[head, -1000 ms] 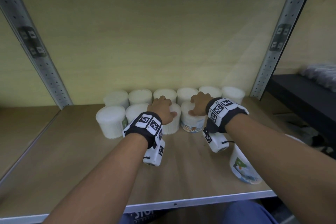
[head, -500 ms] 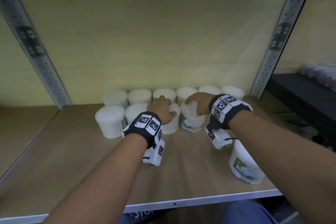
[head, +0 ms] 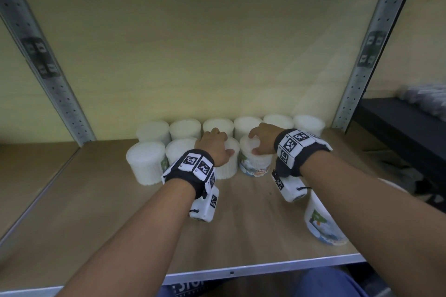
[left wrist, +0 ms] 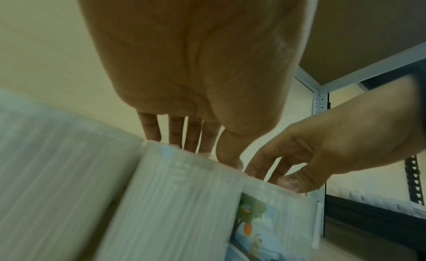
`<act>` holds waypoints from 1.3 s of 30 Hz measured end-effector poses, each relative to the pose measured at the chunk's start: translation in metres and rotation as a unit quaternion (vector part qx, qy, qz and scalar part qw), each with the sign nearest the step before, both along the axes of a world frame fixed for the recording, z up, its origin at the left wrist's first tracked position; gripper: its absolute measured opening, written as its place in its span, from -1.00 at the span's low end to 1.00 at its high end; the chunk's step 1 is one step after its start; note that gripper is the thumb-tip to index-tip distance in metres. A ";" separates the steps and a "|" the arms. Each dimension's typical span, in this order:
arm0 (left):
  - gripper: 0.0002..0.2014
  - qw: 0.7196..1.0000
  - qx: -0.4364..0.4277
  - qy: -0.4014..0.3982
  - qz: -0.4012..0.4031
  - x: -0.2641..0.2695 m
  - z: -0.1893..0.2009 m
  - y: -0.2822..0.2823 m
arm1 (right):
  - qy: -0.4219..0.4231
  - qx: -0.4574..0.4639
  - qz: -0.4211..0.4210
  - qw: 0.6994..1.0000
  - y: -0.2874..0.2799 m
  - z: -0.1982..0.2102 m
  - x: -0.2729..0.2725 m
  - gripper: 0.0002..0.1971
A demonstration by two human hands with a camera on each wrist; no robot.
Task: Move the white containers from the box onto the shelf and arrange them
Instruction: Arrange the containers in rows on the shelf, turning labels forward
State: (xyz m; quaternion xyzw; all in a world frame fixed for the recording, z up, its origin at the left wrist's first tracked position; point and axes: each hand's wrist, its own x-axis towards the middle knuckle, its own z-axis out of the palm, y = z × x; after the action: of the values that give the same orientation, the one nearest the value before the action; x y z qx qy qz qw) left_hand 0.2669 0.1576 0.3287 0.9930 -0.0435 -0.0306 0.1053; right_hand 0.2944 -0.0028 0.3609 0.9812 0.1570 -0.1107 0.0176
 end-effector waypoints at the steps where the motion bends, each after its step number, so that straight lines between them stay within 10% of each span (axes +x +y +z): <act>1: -0.46 1.000 0.001 0.003 -0.001 0.000 0.000 0.000 | 0.001 0.000 0.001 1.000 0.000 0.001 0.000 -0.38; 19: -0.41 0.991 -0.012 0.113 -0.073 -0.015 0.033 -0.001 | -0.012 0.008 0.012 1.000 -0.004 0.002 -0.004 -0.42; 39: -0.45 0.999 0.034 0.012 0.026 0.004 0.008 -0.009 | 0.010 -0.005 0.008 1.000 -0.002 0.004 0.003 -0.39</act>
State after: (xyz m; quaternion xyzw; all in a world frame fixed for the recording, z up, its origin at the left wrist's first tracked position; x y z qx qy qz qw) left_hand 0.2709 0.1491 0.3364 0.9964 -0.0153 -0.0415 0.0726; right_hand 0.2972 -0.0045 0.3651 0.9786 0.1646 -0.1215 0.0219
